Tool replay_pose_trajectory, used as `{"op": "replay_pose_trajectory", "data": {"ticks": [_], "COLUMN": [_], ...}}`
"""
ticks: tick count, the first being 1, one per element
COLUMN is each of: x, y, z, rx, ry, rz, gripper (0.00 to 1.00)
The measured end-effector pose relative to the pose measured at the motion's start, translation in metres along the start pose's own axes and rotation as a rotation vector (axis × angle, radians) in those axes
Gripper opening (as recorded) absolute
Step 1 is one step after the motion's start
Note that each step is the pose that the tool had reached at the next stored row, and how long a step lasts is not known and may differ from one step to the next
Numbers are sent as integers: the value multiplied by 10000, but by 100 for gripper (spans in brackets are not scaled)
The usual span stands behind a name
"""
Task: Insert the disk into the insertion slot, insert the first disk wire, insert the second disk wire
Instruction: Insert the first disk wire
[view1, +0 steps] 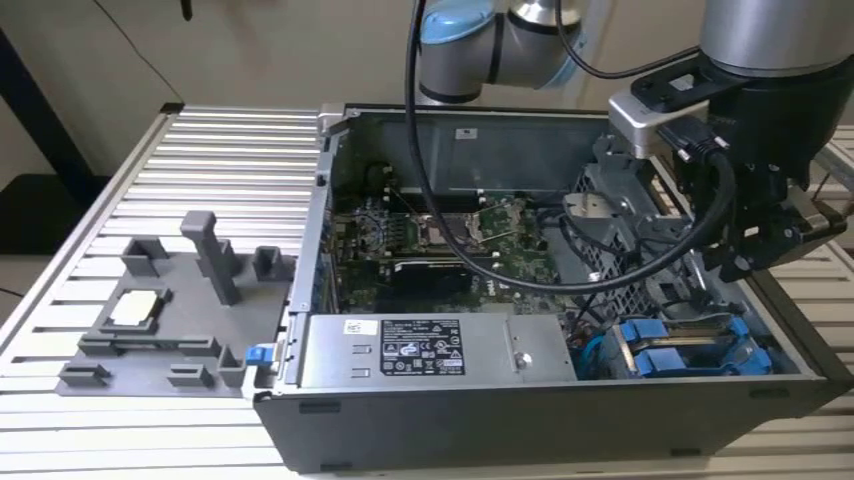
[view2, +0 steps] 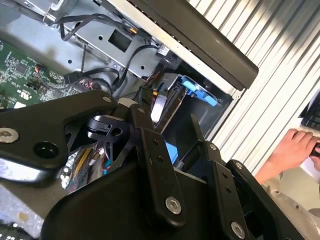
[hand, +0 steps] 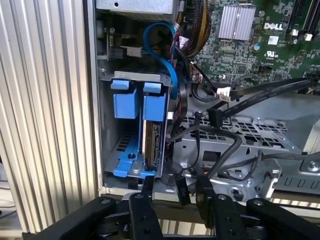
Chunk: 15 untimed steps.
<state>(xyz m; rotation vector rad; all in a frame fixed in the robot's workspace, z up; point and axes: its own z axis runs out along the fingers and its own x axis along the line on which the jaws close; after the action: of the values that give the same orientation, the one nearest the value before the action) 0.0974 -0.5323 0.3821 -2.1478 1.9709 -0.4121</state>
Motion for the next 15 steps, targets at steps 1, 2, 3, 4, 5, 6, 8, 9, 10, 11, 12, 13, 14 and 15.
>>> {"op": "replay_pose_trajectory", "data": {"ticks": [1,2,3,4,5,6,8,9,10,11,12,13,14,15], "x": [0,-1,-1,-1,0,-1,-1,-1,-1,-1,-1,-1,-1,-1], "y": [2,3,4,5,6,6,7,6,6,6,6,6,4,0], "z": [3,7,9,10,11,12,14,14,13,12,12,12,13,16], "rx": [7,12,15,17,17,17,17,15,13,13,13,9,-17,-87], "ry": [2,2,2,4,5,4,19,44,59,60,61,75,113,153], "rz": [1,1,1,0,1,1,-5,-13,-19,-19,-19,-24,-40,-58], "gripper": [47,47,47,47,47,45,38,32,32,26,20,19,19,19]}}
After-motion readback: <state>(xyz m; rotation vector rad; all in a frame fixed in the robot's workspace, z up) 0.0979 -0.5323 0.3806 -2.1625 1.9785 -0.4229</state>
